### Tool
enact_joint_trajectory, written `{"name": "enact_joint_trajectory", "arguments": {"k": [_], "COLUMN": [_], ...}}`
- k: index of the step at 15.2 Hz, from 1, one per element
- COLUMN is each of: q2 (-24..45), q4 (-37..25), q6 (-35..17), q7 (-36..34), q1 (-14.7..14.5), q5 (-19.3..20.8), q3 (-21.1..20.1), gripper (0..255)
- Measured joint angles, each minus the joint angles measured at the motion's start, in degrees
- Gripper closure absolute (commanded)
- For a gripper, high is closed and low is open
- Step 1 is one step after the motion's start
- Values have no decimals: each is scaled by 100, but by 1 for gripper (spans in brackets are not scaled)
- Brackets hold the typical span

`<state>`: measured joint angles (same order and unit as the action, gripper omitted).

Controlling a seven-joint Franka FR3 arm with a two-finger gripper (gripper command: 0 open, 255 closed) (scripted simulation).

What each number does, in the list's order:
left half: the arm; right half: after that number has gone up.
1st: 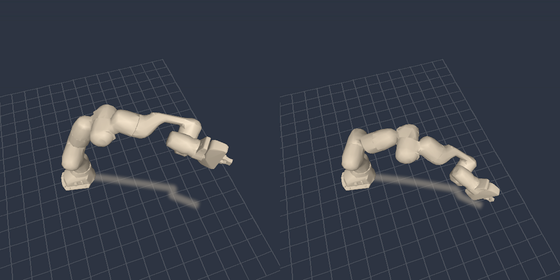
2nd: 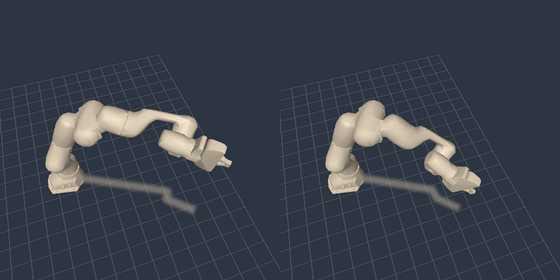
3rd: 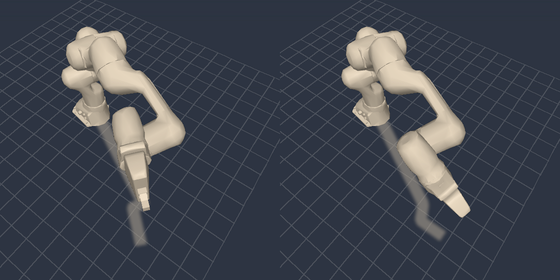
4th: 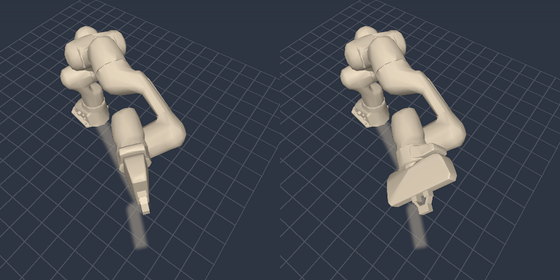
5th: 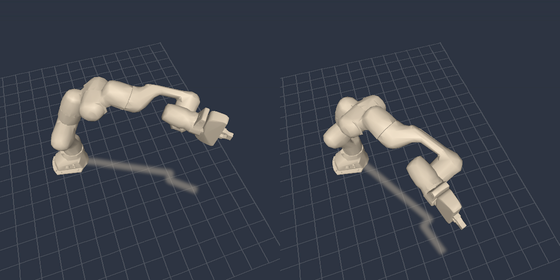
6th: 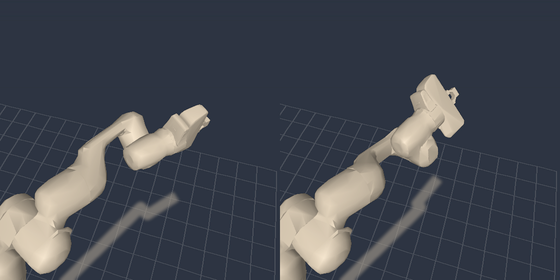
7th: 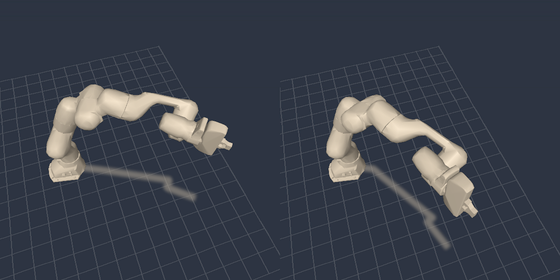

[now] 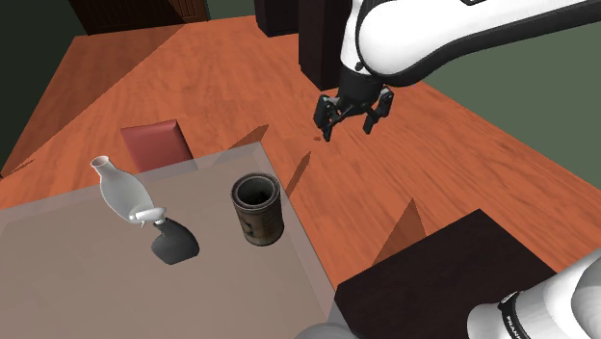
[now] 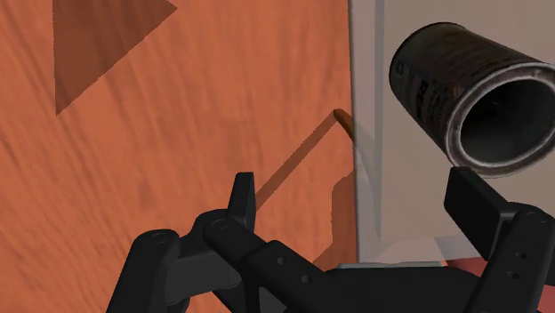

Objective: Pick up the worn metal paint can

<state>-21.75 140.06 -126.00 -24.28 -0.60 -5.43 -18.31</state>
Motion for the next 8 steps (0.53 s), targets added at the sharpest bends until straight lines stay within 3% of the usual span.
{"name": "enact_joint_trajectory", "arguments": {"k": [3, 8], "q2": [529, 1746], "q4": [-86, -543], "q6": [-398, -1026], "q7": [-406, -1237], "q1": [14, 79], "q5": [129, 697], "q3": [-267, -647], "gripper": [0, 0]}}
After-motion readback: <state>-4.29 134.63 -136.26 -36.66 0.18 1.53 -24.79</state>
